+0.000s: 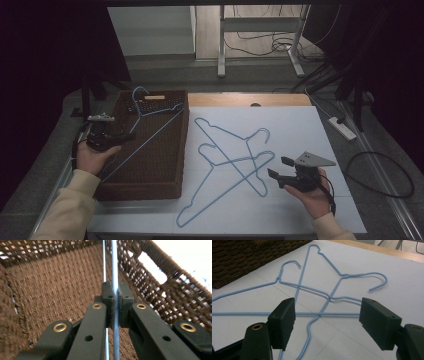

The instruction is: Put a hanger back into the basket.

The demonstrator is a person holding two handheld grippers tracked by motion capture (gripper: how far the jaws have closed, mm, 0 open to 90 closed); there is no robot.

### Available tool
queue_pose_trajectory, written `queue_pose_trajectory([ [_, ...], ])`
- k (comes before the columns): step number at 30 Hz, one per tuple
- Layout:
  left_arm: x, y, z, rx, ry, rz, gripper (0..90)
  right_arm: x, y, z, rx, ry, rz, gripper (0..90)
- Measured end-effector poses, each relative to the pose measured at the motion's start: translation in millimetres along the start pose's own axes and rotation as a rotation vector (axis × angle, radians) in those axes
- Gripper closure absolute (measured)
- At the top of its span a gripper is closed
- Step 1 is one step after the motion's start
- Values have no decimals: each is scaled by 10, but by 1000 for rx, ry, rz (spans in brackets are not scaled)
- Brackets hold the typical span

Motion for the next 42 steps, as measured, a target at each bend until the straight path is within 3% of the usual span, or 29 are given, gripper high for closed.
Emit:
queue_pose_trajectory([
  [4,-16,-35,-97,-48,39,-9,858,-8,-1,-2,-1,5,-1,296],
  [9,-92,-50,-130,-82,75,16,858,-16,-4,-10,-6,8,4,295],
  [14,-181,-110,-214,-152,146,14,856,-25,-12,-29,-14,15,5,294],
  [31,-228,-154,-351,-272,290,-4,847,-37,-22,-46,-27,18,10,294],
  [33,-243,-152,-364,-279,320,-1,841,-38,-23,-51,-28,18,10,294],
  [38,-241,-145,-366,-274,334,-6,802,-37,-25,-51,-29,18,11,294],
  [42,-241,-120,-320,-236,349,-7,661,-41,-24,-44,-32,17,13,294],
])
Point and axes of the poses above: each handheld gripper's, and its own axes: z roughly backward along the jaws, y roughly out of its top, x roughly to its right, the point moved 5 cm from there along -z, roughly forward along the jaws, and after that the axes turned 12 degrees about y, right-handed, at the moved point
